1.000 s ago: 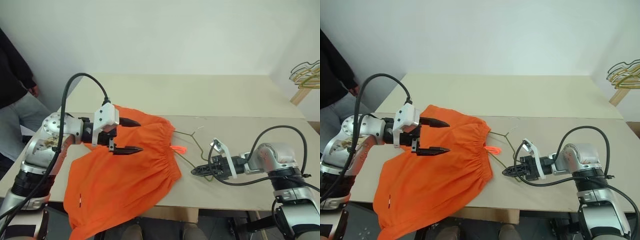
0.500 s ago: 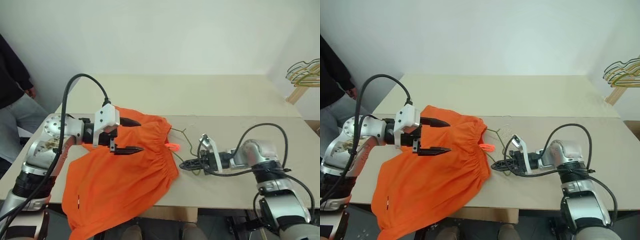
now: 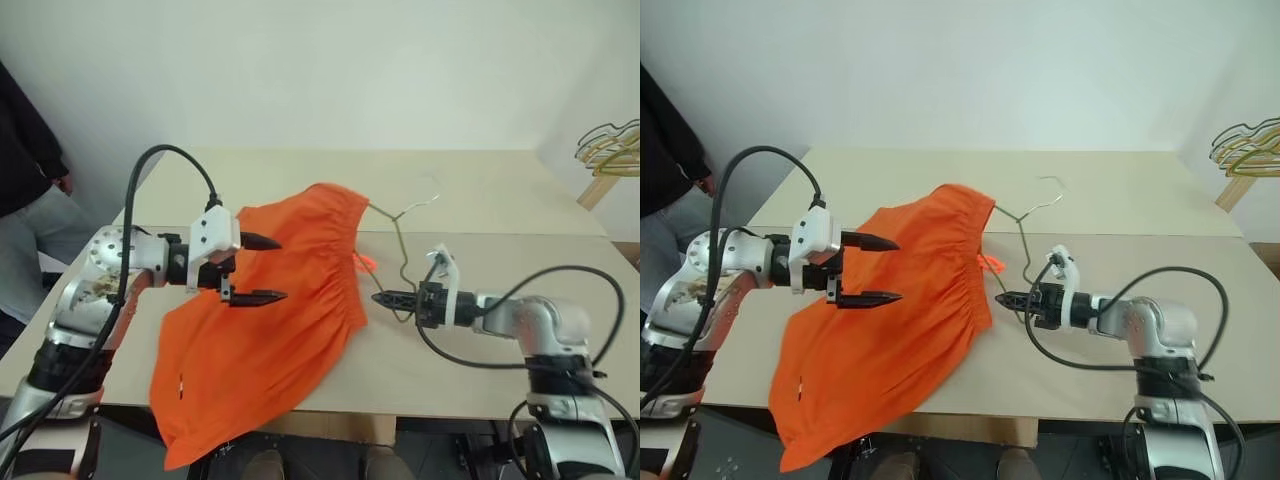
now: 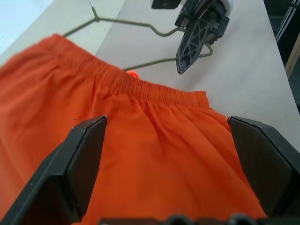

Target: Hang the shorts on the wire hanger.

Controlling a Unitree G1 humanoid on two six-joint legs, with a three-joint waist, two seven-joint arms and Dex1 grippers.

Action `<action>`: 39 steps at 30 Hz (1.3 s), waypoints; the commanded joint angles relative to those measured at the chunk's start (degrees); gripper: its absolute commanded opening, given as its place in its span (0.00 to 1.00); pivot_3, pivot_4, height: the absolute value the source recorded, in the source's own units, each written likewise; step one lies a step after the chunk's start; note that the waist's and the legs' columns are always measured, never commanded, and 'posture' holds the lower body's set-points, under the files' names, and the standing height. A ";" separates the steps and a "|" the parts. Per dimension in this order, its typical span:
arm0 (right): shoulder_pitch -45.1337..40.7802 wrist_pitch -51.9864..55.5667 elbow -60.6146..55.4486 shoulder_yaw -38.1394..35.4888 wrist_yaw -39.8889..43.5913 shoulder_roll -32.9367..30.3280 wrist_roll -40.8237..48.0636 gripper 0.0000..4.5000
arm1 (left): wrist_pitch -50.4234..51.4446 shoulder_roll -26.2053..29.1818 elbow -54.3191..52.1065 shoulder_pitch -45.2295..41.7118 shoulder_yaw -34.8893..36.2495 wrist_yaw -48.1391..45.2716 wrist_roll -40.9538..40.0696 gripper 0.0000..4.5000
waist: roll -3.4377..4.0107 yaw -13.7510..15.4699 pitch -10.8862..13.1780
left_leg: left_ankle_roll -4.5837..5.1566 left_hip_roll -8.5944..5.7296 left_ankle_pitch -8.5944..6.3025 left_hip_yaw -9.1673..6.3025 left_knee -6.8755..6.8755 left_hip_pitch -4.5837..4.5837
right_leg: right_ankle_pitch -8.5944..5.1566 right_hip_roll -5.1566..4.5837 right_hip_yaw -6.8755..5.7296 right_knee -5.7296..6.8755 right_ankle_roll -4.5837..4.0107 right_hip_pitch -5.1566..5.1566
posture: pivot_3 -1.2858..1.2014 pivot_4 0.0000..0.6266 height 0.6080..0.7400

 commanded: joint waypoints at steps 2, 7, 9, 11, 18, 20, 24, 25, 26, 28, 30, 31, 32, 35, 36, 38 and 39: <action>3.18 -7.69 -14.44 3.98 0.46 -3.90 -2.65 0.00 | -5.28 -1.42 7.13 -8.56 0.21 -1.61 1.55 0.99 | 0.01 -0.43 -0.01 | 0.00 0.00 0.00 0.00 -0.01 0.01 | 0.00 0.01 0.00 0.00 0.00 0.00 | 0.50 0.00 1.00; 0.58 -16.56 -20.34 13.44 0.13 -7.72 -11.38 0.00 | -12.04 -2.67 19.87 -19.99 -0.09 -5.97 3.64 0.99 | -0.01 -2.40 -0.04 | 0.00 0.02 0.00 -0.01 -0.02 0.03 | 0.00 0.05 0.00 -0.01 0.00 -0.01 | 0.48 0.00 1.00; -1.48 -19.08 -21.13 17.03 0.77 -9.46 -14.69 0.00 | -14.57 -2.55 24.67 -24.67 -0.36 -9.94 3.70 0.99 | -0.01 -3.22 -0.04 | 0.00 0.02 0.00 -0.01 -0.02 0.01 | 0.00 0.04 0.00 -0.02 0.00 -0.02 | 0.48 0.00 1.00; -3.09 -21.03 -21.07 20.04 1.69 -11.22 -17.48 0.00 | -16.91 -2.35 28.85 -28.25 -1.00 -13.93 4.16 0.99 | -0.01 -3.68 -0.04 | -0.01 0.01 0.01 -0.02 -0.01 -0.02 | 0.00 0.03 -0.01 -0.06 0.00 -0.02 | 0.48 0.00 1.00; -7.67 -24.64 -19.13 26.44 7.88 -16.18 -22.58 0.00 | -27.67 2.56 40.13 -36.22 -17.99 -21.70 2.72 0.99 | -0.01 -5.13 -0.04 | -0.01 0.01 0.02 -0.08 0.01 -0.04 | -0.01 0.02 -0.03 -0.06 0.01 -0.01 | 0.47 0.00 1.00; -8.78 -24.97 -18.59 27.11 9.50 -17.15 -23.19 0.00 | -30.26 4.35 40.79 -37.09 -24.51 -21.70 0.82 0.99 | -0.01 -5.28 -0.04 | -0.01 0.02 0.02 -0.10 0.02 -0.04 | -0.02 0.02 -0.02 -0.04 0.02 -0.01 | 0.47 0.00 1.00; -10.66 -25.07 -17.69 28.04 12.02 -18.46 -24.34 0.00 | -35.16 6.61 41.94 -38.41 -35.20 -21.70 -0.07 0.99 | -0.01 -5.76 -0.04 | 0.00 0.03 0.01 -0.15 0.01 -0.09 | -0.02 0.03 -0.03 -0.02 0.04 -0.07 | 0.46 0.00 1.00; -10.80 -25.11 -17.57 28.14 12.36 -18.56 -24.54 0.00 | -36.66 6.74 42.61 -38.72 -36.69 -21.70 0.33 0.99 | -0.01 -5.94 -0.04 | 0.00 0.03 0.02 -0.17 0.01 -0.11 | -0.02 0.04 -0.04 -0.02 0.04 -0.09 | 0.46 0.00 1.00; -11.00 -25.00 -17.65 28.28 12.76 -18.69 -24.79 0.00 | -37.94 6.52 43.55 -38.89 -37.74 -21.70 1.23 0.99 | -0.01 -6.09 -0.04 | 0.00 0.03 0.02 -0.19 0.02 -0.13 | -0.02 0.04 -0.05 -0.03 0.04 -0.10 | 0.46 0.00 1.00; -11.47 -24.38 -17.87 28.34 13.14 -18.69 -25.27 0.00 | -39.54 5.04 45.89 -38.93 -38.34 -21.70 3.85 0.99 | -0.01 -6.27 -0.04 | 0.00 0.02 0.02 -0.20 0.03 -0.15 | -0.03 0.03 -0.07 -0.03 0.04 -0.10 | 0.46 0.00 1.00; -11.92 -23.83 -17.93 28.27 13.40 -18.60 -25.58 0.00 | -41.83 3.18 48.67 -38.91 -37.68 -21.70 7.55 0.99 | -0.01 -6.37 -0.04 | 0.00 0.02 0.02 -0.20 0.05 -0.14 | -0.03 0.03 -0.07 -0.02 0.04 -0.08 | 0.46 0.00 1.00; -12.09 -23.62 -17.96 28.19 13.58 -18.56 -25.65 0.00 | -43.22 2.42 49.92 -38.89 -37.27 -21.70 9.01 0.99 | -0.01 -6.46 -0.04 | 0.00 0.02 0.02 -0.20 0.06 -0.14 | -0.03 0.03 -0.08 -0.02 0.04 -0.08 | 0.46 0.00 1.00; -12.39 -23.08 -17.98 28.09 13.65 -18.49 -25.63 0.00 | -43.95 1.75 51.00 -38.85 -36.84 -21.70 10.43 0.95 | -0.01 -6.54 -0.04 | 0.00 0.02 0.02 -0.20 0.07 -0.15 | -0.03 0.03 -0.09 -0.02 0.04 -0.08 | 0.46 0.00 1.00; -13.18 -21.66 -17.85 27.78 13.60 -18.26 -25.43 0.00 | -44.97 0.58 52.90 -38.70 -36.08 -21.70 12.50 0.80 | -0.01 -6.83 -0.04 | 0.00 0.02 0.02 -0.22 0.05 -0.16 | -0.03 0.04 -0.10 -0.03 0.04 -0.09 | 0.45 0.00 1.00; -13.52 -21.20 -17.76 27.65 13.51 -18.16 -25.34 0.00 | -45.26 0.28 53.33 -38.54 -35.79 -21.70 12.98 0.72 | -0.01 -6.95 -0.04 | 0.00 0.02 0.02 -0.23 0.05 -0.16 | -0.03 0.04 -0.10 -0.03 0.04 -0.09 | 0.45 0.00 1.00; -13.86 -20.66 -17.75 27.44 13.47 -18.09 -25.20 0.00 | -45.81 -0.11 53.86 -38.36 -35.39 -21.70 13.69 0.57 | -0.01 -7.26 -0.04 | 0.01 0.02 0.02 -0.24 0.05 -0.19 | -0.03 0.03 -0.10 -0.02 0.04 -0.13 | 0.45 0.00 1.00; -14.09 -20.26 -17.83 27.28 13.50 -17.98 -25.00 0.00 | -46.11 -0.37 54.18 -38.22 -35.00 -21.70 14.27 0.50 | -0.01 -7.49 -0.04 | 0.00 0.02 0.02 -0.24 0.06 -0.20 | -0.03 0.03 -0.10 -0.02 0.04 -0.13 | 0.45 0.00 1.00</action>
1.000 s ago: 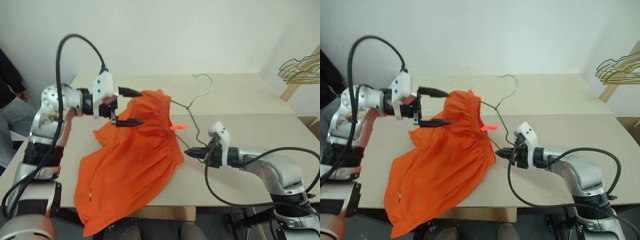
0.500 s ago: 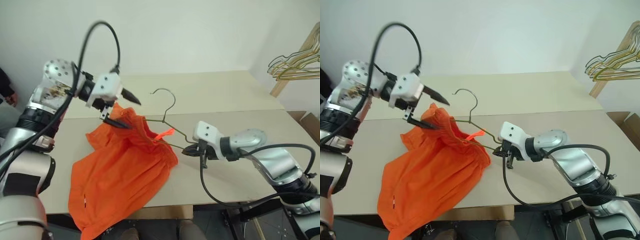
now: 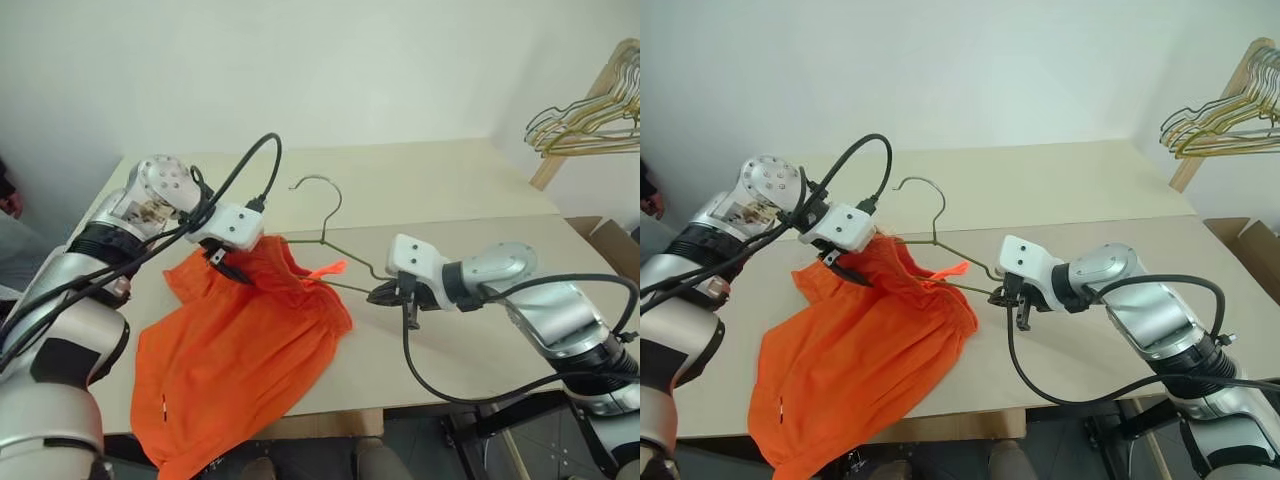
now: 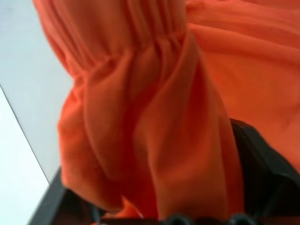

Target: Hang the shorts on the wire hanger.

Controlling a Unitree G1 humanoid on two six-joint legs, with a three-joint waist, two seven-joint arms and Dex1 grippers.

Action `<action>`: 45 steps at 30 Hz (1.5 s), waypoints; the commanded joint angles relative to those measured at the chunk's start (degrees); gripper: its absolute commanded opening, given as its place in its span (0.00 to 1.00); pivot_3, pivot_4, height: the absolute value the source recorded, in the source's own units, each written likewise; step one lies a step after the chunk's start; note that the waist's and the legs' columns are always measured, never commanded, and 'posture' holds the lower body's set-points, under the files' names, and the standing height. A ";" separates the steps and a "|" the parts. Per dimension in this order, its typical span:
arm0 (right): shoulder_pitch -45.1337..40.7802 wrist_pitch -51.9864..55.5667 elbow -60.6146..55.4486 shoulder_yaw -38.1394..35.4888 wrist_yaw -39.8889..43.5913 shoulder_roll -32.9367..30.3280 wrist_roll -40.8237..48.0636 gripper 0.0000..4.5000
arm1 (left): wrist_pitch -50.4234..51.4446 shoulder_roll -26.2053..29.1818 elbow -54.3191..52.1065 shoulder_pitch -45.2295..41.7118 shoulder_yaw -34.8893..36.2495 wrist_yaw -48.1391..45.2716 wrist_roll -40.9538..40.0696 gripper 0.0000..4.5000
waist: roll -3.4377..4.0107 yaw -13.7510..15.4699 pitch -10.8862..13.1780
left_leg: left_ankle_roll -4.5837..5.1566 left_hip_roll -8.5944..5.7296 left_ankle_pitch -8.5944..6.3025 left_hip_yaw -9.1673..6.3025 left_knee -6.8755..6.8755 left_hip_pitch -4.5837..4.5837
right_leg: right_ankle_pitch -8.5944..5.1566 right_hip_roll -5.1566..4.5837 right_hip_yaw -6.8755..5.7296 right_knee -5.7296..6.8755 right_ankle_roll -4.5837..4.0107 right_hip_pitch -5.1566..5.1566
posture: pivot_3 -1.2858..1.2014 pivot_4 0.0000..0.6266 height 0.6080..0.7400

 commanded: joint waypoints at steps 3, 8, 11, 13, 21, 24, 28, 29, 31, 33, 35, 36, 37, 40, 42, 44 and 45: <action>-2.73 1.76 -1.07 -2.27 0.18 0.19 1.06 0.00 | -1.68 -0.74 1.53 -0.76 3.65 -0.21 2.06 0.27 | 0.00 -0.74 0.00 | 0.00 0.00 0.00 -0.01 0.02 0.01 | 0.00 -0.01 0.00 0.02 0.00 0.01 | 0.45 0.00 1.00; -3.42 2.88 -0.98 -2.84 -0.07 0.32 1.37 0.00 | -1.63 -1.52 2.51 -0.69 4.94 -0.21 3.04 0.01 | 0.00 -1.17 0.00 | 0.00 0.00 0.00 -0.07 0.00 -0.01 | 0.00 0.00 -0.03 0.03 0.00 -0.01 | 0.45 0.00 1.00; -3.30 2.35 -1.31 -3.71 -0.95 0.70 1.53 0.00 | -0.10 -2.78 3.10 -0.18 7.38 -0.21 3.53 0.01 | 0.00 -1.33 0.00 | 0.00 0.00 0.00 -0.08 0.01 -0.01 | 0.00 -0.02 -0.04 0.03 0.00 -0.01 | 0.45 0.00 1.00; -2.62 1.54 -1.66 -4.62 -2.14 0.99 1.34 0.00 | 1.21 -3.81 3.37 0.19 9.50 -0.09 3.75 0.01 | 0.00 -1.45 0.00 | 0.00 0.00 0.00 -0.08 0.01 0.00 | 0.00 -0.02 -0.04 0.04 0.00 0.00 | 0.44 0.00 1.00; 4.83 2.91 -3.57 -14.52 -5.95 -2.62 2.17 0.55 | 5.11 -4.81 2.76 2.04 13.30 -0.21 4.38 0.00 | 0.00 -1.75 0.00 | 0.00 -0.01 0.01 -0.15 0.01 -0.05 | 0.00 -0.03 -0.12 0.04 0.00 0.01 | 0.44 0.00 1.00; 8.87 4.48 -5.16 -21.56 -7.76 -4.13 3.76 0.76 | 6.99 -5.62 3.13 2.26 14.66 -0.21 4.45 0.00 | 0.00 -1.90 0.00 | 0.00 -0.03 0.01 -0.14 0.03 -0.06 | 0.00 -0.05 -0.12 0.05 0.00 0.01 | 0.44 0.00 1.00; 14.88 6.35 -7.30 -33.19 -10.71 -4.35 6.20 1.00 | 8.56 -6.57 3.15 2.76 16.08 -0.21 5.12 0.00 | 0.00 -2.14 -0.01 | 0.00 -0.02 0.01 -0.14 0.02 -0.02 | 0.00 -0.04 -0.12 0.08 0.00 0.04 | 0.43 0.00 1.00; 16.81 6.91 -7.81 -36.80 -11.63 -3.81 6.95 1.00 | 8.98 -7.02 3.33 2.83 16.72 -0.14 5.33 0.00 | 0.00 -2.24 -0.01 | 0.00 -0.02 0.01 -0.15 0.02 -0.02 | 0.00 -0.04 -0.13 0.07 0.00 0.05 | 0.43 0.00 1.00; 21.02 7.54 -9.07 -42.79 -12.23 -2.69 8.80 1.00 | 10.51 -7.84 3.52 2.77 17.96 0.16 5.54 0.00 | 0.00 -2.34 -0.02 | 0.01 -0.02 0.01 -0.14 0.02 -0.02 | 0.00 -0.04 -0.12 0.07 0.00 0.06 | 0.43 0.00 1.00; 27.08 6.58 -11.38 -48.83 -11.70 -0.53 11.23 1.00 | 12.44 -8.80 3.88 2.32 19.12 0.56 5.47 0.00 | -0.01 -2.34 -0.04 | 0.01 -0.04 0.01 -0.14 0.03 -0.02 | 0.00 -0.05 -0.12 0.07 0.00 0.09 | 0.43 0.00 1.00; 32.38 6.25 -13.66 -54.01 -10.71 2.69 14.85 1.00 | 13.79 -9.73 4.39 1.86 20.05 1.23 5.68 0.00 | -0.04 -2.32 -0.08 | 0.01 -0.03 0.01 -0.15 0.01 -0.02 | 0.00 -0.03 -0.13 0.07 0.00 0.11 | 0.43 0.01 1.00; 34.40 6.11 -14.59 -55.37 -10.73 3.89 15.99 1.00 | 14.18 -10.03 4.51 1.77 20.43 1.40 5.91 0.00 | -0.02 -2.37 -0.09 | 0.02 -0.01 0.00 -0.16 0.02 0.00 | 0.00 -0.01 -0.15 0.08 0.00 0.12 | 0.43 0.01 1.00; 37.22 5.93 -15.66 -55.70 -11.06 5.70 16.91 1.00 | 14.38 -10.49 4.68 1.68 20.65 1.64 6.24 0.00 | 0.01 -2.43 -0.10 | 0.02 -0.01 0.00 -0.16 0.00 0.00 | 0.00 -0.02 -0.15 0.08 0.00 0.13 | 0.43 0.01 1.00; 43.37 5.54 -18.22 -51.76 -12.74 9.54 18.15 1.00 | 14.70 -11.33 4.79 1.54 21.44 1.59 7.05 0.00 | 0.09 -2.76 -0.21 | 0.02 -0.02 0.00 -0.12 0.00 0.09 | 0.00 -0.02 -0.10 0.10 0.00 0.19 | 0.43 0.02 1.00; 44.41 5.74 -18.85 -46.25 -14.79 11.76 18.01 1.00 | 14.63 -11.62 4.89 1.40 21.87 1.48 7.39 0.00 | 0.16 -3.29 -0.28 | 0.02 -0.01 0.00 -0.09 -0.01 0.14 | 0.00 -0.01 -0.03 0.11 0.01 0.20 | 0.43 0.02 1.00; 42.35 5.32 -17.03 -37.49 -17.12 15.78 17.02 1.00 | 14.66 -12.03 5.72 0.69 22.40 1.63 7.74 0.00 | 0.25 -3.97 -0.41 | 0.02 0.00 0.00 -0.08 -0.03 0.21 | -0.01 0.01 0.01 0.13 0.02 0.24 | 0.43 0.02 1.00; 41.25 5.19 -16.15 -34.51 -18.07 17.22 16.73 1.00 | 14.66 -12.20 6.09 0.42 22.63 1.70 7.89 0.00 | 0.26 -4.25 -0.43 | 0.02 0.01 0.00 -0.08 -0.07 0.27 | -0.01 0.02 0.02 0.14 0.02 0.25 | 0.43 0.02 1.00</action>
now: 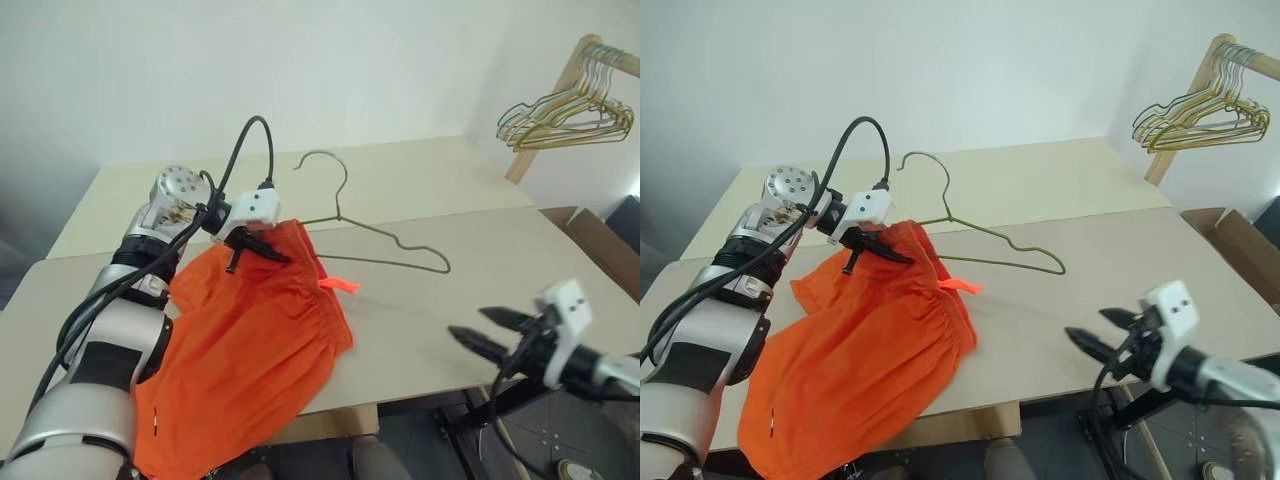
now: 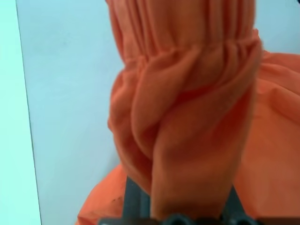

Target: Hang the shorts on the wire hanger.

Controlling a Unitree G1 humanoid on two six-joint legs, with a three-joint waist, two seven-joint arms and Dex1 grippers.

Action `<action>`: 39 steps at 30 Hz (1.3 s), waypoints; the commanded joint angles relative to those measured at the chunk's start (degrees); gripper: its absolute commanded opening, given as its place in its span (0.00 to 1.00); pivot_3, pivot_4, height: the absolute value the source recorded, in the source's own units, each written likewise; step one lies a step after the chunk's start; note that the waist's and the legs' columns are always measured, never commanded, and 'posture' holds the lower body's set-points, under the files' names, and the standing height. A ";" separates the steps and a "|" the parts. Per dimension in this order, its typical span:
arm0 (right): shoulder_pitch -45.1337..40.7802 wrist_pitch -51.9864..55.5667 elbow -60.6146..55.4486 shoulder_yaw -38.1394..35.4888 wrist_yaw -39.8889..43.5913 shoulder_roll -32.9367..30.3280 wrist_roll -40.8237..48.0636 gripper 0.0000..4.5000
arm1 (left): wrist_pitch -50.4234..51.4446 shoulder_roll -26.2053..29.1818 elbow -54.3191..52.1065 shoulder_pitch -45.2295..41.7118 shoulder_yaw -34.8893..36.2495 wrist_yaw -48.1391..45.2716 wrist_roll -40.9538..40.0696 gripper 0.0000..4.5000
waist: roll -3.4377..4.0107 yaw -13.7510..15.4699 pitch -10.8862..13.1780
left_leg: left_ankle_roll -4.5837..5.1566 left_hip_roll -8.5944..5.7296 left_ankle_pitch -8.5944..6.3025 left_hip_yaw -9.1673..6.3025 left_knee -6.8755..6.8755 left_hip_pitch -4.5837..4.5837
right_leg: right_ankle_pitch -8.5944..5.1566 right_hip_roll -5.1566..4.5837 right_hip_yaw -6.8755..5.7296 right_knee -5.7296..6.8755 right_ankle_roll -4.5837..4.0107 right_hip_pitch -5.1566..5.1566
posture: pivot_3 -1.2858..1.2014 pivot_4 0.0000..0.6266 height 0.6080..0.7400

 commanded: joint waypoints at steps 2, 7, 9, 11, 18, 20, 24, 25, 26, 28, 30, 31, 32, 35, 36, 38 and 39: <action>-6.20 -0.88 3.16 13.58 -4.42 6.11 -0.48 1.00 | 0.40 -0.67 1.05 -3.29 2.68 0.57 0.52 0.00 | 0.08 -0.64 -0.07 | 0.00 0.01 0.00 -0.02 -0.02 -0.01 | 0.00 0.02 0.00 0.00 0.00 -0.01 | 0.43 0.02 1.00; -10.62 1.42 10.08 21.56 -7.27 9.03 -1.01 1.00 | 0.46 -1.34 1.28 -3.40 3.55 0.45 1.22 0.00 | 0.10 -0.48 -0.08 | 0.00 -0.04 0.00 -0.06 -0.01 -0.09 | -0.01 -0.02 -0.02 -0.08 0.01 -0.03 | 0.43 0.03 1.00; -11.36 3.45 10.77 21.89 -7.35 10.09 1.61 1.00 | 0.61 -1.48 1.13 -3.25 3.85 0.41 1.32 0.00 | 0.10 -0.15 -0.08 | 0.00 -0.04 0.00 -0.09 0.00 -0.12 | -0.01 -0.02 -0.05 -0.07 0.01 -0.04 | 0.43 0.04 1.00; -11.49 3.62 10.71 22.80 -7.24 11.00 2.77 1.00 | 0.68 -1.51 0.94 -3.07 3.99 0.39 1.37 0.00 | 0.10 -0.01 -0.08 | 0.00 -0.04 0.00 -0.12 0.01 -0.13 | -0.01 -0.02 -0.07 -0.06 0.01 -0.05 | 0.43 0.04 1.00; -14.83 3.34 14.87 24.20 -7.89 15.88 4.99 1.00 | 0.89 -1.39 0.36 -2.42 4.30 0.44 1.60 0.00 | 0.11 -0.29 -0.09 | 0.00 -0.03 0.00 -0.13 0.00 -0.04 | -0.01 0.01 -0.06 0.04 0.01 -0.03 | 0.44 0.03 1.00; -16.09 3.66 16.38 24.57 -8.84 17.34 4.97 1.00 | 0.90 -1.32 0.25 -2.39 4.41 0.50 1.63 0.00 | 0.11 -0.28 -0.09 | 0.00 -0.03 0.00 -0.17 -0.02 -0.04 | -0.01 0.01 -0.08 0.05 0.01 -0.04 | 0.44 0.03 1.00; -18.15 4.94 20.39 25.88 -11.28 19.75 4.15 1.00 | 0.71 -1.13 0.01 -2.28 4.51 0.64 1.84 0.00 | 0.11 -0.16 -0.09 | 0.00 -0.04 0.00 -0.21 -0.01 -0.06 | 0.00 -0.01 -0.10 0.05 0.01 -0.04 | 0.44 0.01 1.00; -18.44 5.12 21.18 26.08 -11.41 19.79 4.06 0.92 | 0.67 -1.03 -0.09 -2.27 4.55 0.61 1.87 0.00 | 0.11 -0.13 -0.10 | 0.00 -0.04 0.00 -0.22 -0.01 -0.06 | 0.00 -0.01 -0.10 0.05 0.01 -0.04 | 0.45 0.01 1.00; -18.51 5.07 21.60 26.15 -10.99 19.65 4.29 0.89 | 0.66 -0.96 -0.12 -2.30 4.61 0.56 1.90 0.00 | 0.11 -0.08 -0.10 | 0.00 -0.04 0.00 -0.22 -0.01 -0.05 | 0.00 0.00 -0.10 0.06 0.01 -0.04 | 0.45 0.01 1.00; -18.23 5.79 21.34 25.47 -10.21 19.17 5.65 0.74 | 0.60 -0.74 -0.08 -2.51 4.81 0.51 2.01 0.00 | 0.11 0.00 -0.11 | 0.00 -0.04 0.00 -0.24 -0.01 -0.05 | 0.00 -0.01 -0.11 0.07 0.01 -0.04 | 0.45 0.00 1.00; -18.03 5.99 21.05 24.80 -10.22 18.92 6.35 0.55 | 0.38 -0.58 0.13 -2.68 4.94 0.61 2.21 0.00 | 0.11 0.00 -0.11 | 0.00 -0.04 0.00 -0.23 0.00 -0.07 | 0.00 -0.01 -0.11 0.06 0.01 -0.04 | 0.45 0.00 1.00; -18.06 6.03 21.13 24.35 -10.53 18.91 6.61 0.50 | 0.28 -0.55 0.27 -2.76 4.98 0.73 2.31 0.00 | 0.11 -0.01 -0.11 | 0.00 -0.04 0.00 -0.24 0.00 -0.06 | 0.00 -0.02 -0.11 0.06 0.01 -0.04 | 0.45 0.00 1.00; -18.03 5.86 21.21 23.78 -10.60 18.81 6.90 0.42 | 0.21 -0.51 0.35 -2.82 5.02 0.88 2.40 0.00 | 0.11 -0.03 -0.11 | 0.00 -0.04 0.00 -0.24 -0.01 -0.07 | 0.00 -0.02 -0.11 0.06 0.01 -0.04 | 0.45 0.00 1.00; -18.06 5.33 21.64 21.85 -11.32 18.59 7.63 0.21 | 0.15 -0.46 0.52 -2.90 5.23 1.23 2.53 0.00 | 0.09 -0.01 -0.18 | 0.00 -0.04 0.00 -0.24 0.00 -0.05 | 0.00 -0.02 -0.11 0.07 0.01 -0.04 | 0.45 0.00 1.00; -18.09 5.16 21.69 21.01 -11.69 18.50 8.01 0.13 | 0.17 -0.44 0.56 -2.90 5.32 1.30 2.55 0.00 | 0.07 0.01 -0.21 | 0.00 -0.04 0.00 -0.24 0.01 -0.06 | 0.00 -0.02 -0.11 0.07 0.01 -0.03 | 0.45 0.00 1.00; -18.24 4.83 21.67 19.07 -12.25 18.33 8.95 0.01 | 0.13 -0.31 0.53 -2.72 5.52 1.33 2.60 0.00 | 0.02 0.06 -0.34 | 0.00 -0.05 0.00 -0.24 0.01 -0.05 | 0.00 -0.02 -0.11 0.07 0.01 -0.03 | 0.44 0.00 1.00; -18.28 4.61 21.46 18.13 -12.52 18.29 9.43 0.01 | 0.13 -0.22 0.40 -2.52 5.64 1.30 2.63 0.00 | 0.02 0.09 -0.35 | 0.00 -0.05 0.00 -0.24 0.01 -0.05 | 0.00 -0.02 -0.11 0.07 0.01 -0.02 | 0.44 0.00 1.00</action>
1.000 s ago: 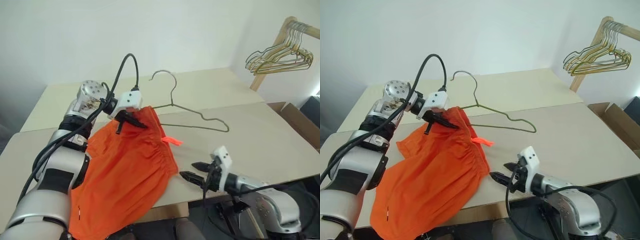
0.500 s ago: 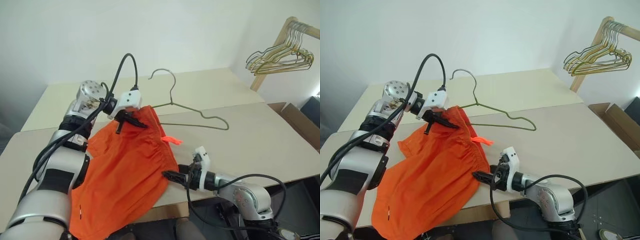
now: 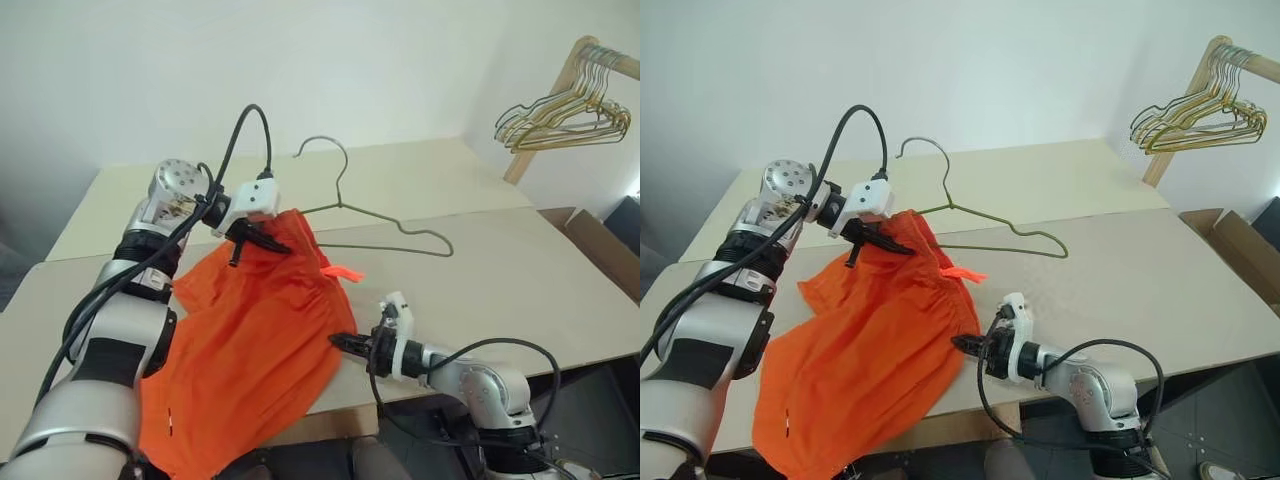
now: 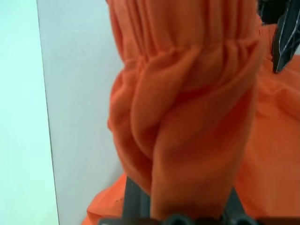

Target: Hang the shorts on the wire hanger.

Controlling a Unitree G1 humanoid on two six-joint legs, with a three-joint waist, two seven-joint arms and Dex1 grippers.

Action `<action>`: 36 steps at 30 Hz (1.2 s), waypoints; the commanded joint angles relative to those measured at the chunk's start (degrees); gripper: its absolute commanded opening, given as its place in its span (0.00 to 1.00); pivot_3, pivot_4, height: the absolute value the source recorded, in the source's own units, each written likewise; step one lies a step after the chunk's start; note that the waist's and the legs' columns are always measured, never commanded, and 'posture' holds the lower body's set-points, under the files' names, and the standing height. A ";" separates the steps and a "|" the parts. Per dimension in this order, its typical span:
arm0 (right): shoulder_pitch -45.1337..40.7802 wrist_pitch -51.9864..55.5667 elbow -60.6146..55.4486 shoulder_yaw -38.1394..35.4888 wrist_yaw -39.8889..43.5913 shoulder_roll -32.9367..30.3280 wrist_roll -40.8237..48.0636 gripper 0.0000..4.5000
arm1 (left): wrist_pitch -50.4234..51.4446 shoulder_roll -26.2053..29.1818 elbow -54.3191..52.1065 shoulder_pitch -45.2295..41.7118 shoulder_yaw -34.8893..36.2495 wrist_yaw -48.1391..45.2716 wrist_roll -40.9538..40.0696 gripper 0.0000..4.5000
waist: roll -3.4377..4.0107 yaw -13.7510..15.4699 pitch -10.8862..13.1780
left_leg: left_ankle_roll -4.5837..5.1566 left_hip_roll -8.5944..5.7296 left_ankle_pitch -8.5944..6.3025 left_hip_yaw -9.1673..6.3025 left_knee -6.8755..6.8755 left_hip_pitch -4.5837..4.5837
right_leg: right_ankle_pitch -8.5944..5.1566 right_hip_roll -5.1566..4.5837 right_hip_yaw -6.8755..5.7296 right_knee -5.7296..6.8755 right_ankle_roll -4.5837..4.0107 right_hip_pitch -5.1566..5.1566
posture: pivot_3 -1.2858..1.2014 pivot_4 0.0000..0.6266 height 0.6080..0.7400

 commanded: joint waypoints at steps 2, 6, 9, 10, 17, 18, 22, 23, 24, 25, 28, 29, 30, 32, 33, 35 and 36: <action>-0.86 -1.23 -1.31 -5.93 -1.92 -0.37 2.42 0.01 | -0.39 1.18 -1.40 -0.57 2.18 0.42 -0.45 0.00 | 0.00 0.02 -0.01 | 0.00 -0.02 0.00 0.00 0.00 -0.01 | 0.00 -0.01 0.00 -0.01 0.00 -0.01 | 0.44 0.00 1.00; -1.46 -2.46 -3.57 -9.78 -3.64 -1.96 2.68 0.01 | -0.01 1.94 -2.66 1.02 2.76 0.14 -0.71 0.00 | 0.00 -0.05 -0.01 | 0.00 -0.01 0.00 -0.01 -0.03 -0.01 | 0.00 -0.01 0.00 0.01 0.00 -0.03 | 0.44 0.00 1.00; -2.31 -1.98 -3.65 -12.22 -2.07 -6.61 2.82 0.01 | -0.10 2.84 -3.85 2.36 3.38 -0.66 -1.09 0.00 | 0.00 -0.11 -0.01 | 0.00 -0.02 0.00 0.00 -0.01 0.00 | 0.00 -0.03 0.01 0.03 0.00 -0.03 | 0.44 0.00 1.00; -2.77 -1.45 -3.40 -13.14 0.02 -9.58 3.43 0.01 | -0.68 3.32 -4.14 2.89 3.62 -1.27 -1.32 0.00 | 0.00 -0.11 -0.01 | 0.00 -0.02 0.00 0.01 -0.01 -0.01 | 0.00 -0.03 0.03 0.02 0.00 -0.03 | 0.44 0.00 1.00; -6.42 1.55 2.16 -13.07 17.64 -30.00 7.41 0.01 | -5.31 7.88 -8.58 6.54 0.75 -2.37 -8.44 0.00 | -0.01 -0.07 -0.02 | 0.01 0.01 0.00 0.05 -0.01 -0.05 | 0.00 -0.01 -0.03 -0.07 0.00 -0.01 | 0.44 0.00 1.00; -7.03 1.30 3.20 -12.44 19.56 -32.03 7.19 0.01 | -5.74 8.86 -9.53 7.23 -0.24 -2.37 -9.42 0.00 | 0.00 -0.09 -0.02 | 0.01 0.02 0.00 0.06 -0.02 -0.04 | 0.00 -0.01 -0.03 -0.08 0.00 0.01 | 0.44 0.00 1.00; -8.80 0.31 5.99 -10.10 23.52 -36.20 5.88 0.01 | -8.86 10.25 -9.60 8.65 -1.09 -2.37 -8.70 0.00 | -0.01 -0.11 -0.03 | 0.01 0.01 -0.01 0.08 0.00 -0.01 | 0.00 -0.02 -0.01 -0.09 0.00 0.04 | 0.45 0.00 1.00; -9.09 0.12 6.44 -9.68 24.13 -36.77 5.63 0.01 | -9.33 10.40 -9.29 8.83 -1.14 -2.37 -8.45 0.00 | -0.01 -0.10 -0.03 | 0.01 0.02 -0.01 0.09 0.00 0.01 | 0.00 -0.02 -0.01 -0.08 0.00 0.06 | 0.45 0.00 1.00; -9.28 -0.14 6.87 -9.39 24.77 -37.29 5.42 0.01 | -9.41 10.30 -8.81 8.90 -0.86 -1.64 -7.14 0.00 | -0.01 -0.10 -0.03 | 0.01 0.02 -0.01 0.09 0.00 0.02 | 0.00 -0.01 -0.01 -0.08 0.00 0.06 | 0.45 0.00 1.00; -9.43 -0.38 7.15 -9.18 25.17 -37.70 5.23 0.01 | -9.40 10.11 -8.19 8.83 -0.63 -0.74 -6.10 0.00 | -0.01 -0.06 -0.03 | 0.01 0.02 -0.01 0.08 0.00 0.02 | 0.00 -0.01 -0.01 -0.08 0.00 0.06 | 0.45 0.00 1.00; -9.67 -0.70 7.48 -8.84 25.85 -38.41 5.14 0.01 | -9.19 9.57 -6.97 8.45 0.08 0.05 -5.34 0.00 | -0.01 0.06 -0.03 | 0.01 0.01 -0.01 0.08 0.01 -0.03 | 0.00 -0.03 -0.01 -0.12 0.00 0.04 | 0.45 0.00 1.00; -9.65 -0.74 7.44 -8.76 26.08 -38.66 5.10 0.01 | -8.40 9.16 -6.49 8.06 0.70 0.20 -5.97 0.00 | -0.01 0.07 -0.03 | 0.01 0.00 -0.01 0.08 0.01 -0.03 | 0.00 -0.05 -0.01 -0.13 0.00 0.04 | 0.45 0.00 1.00; -9.60 -0.78 7.41 -8.74 26.27 -38.86 5.10 0.01 | -7.95 8.87 -6.15 7.77 1.17 0.25 -6.49 0.00 | -0.01 0.09 -0.03 | 0.01 0.00 -0.01 0.09 0.01 -0.04 | 0.00 -0.05 -0.01 -0.13 0.00 0.04 | 0.45 0.00 1.00; -9.49 -0.91 7.40 -8.69 26.51 -39.16 5.16 0.01 | -7.98 8.55 -5.69 7.50 1.62 0.43 -6.79 0.00 | -0.01 0.26 -0.03 | 0.01 -0.01 -0.01 0.07 0.02 -0.05 | 0.00 -0.05 -0.02 -0.14 0.00 0.04 | 0.44 0.00 1.00; -9.47 -0.94 7.42 -8.75 26.57 -39.25 5.18 0.01 | -8.54 8.66 -5.42 7.53 1.32 0.74 -6.11 0.00 | -0.01 0.27 -0.03 | 0.01 0.00 -0.01 0.07 0.02 -0.05 | 0.00 -0.05 -0.02 -0.13 0.00 0.04 | 0.44 0.00 1.00; -9.41 -0.89 7.36 -8.98 26.84 -39.57 5.25 0.01 | -9.69 8.87 -4.87 7.60 0.59 2.00 -4.52 0.00 | -0.01 0.26 -0.03 | 0.01 0.00 -0.01 0.08 0.02 -0.04 | 0.00 -0.05 -0.02 -0.13 0.00 0.04 | 0.44 0.00 1.00; -9.33 -0.85 7.26 -9.09 26.94 -39.72 5.27 0.01 | -9.92 8.85 -4.53 7.60 0.46 2.72 -4.05 0.00 | -0.01 0.26 -0.03 | 0.01 0.00 0.00 0.08 0.02 -0.04 | 0.00 -0.05 -0.02 -0.13 0.00 0.04 | 0.44 0.00 1.00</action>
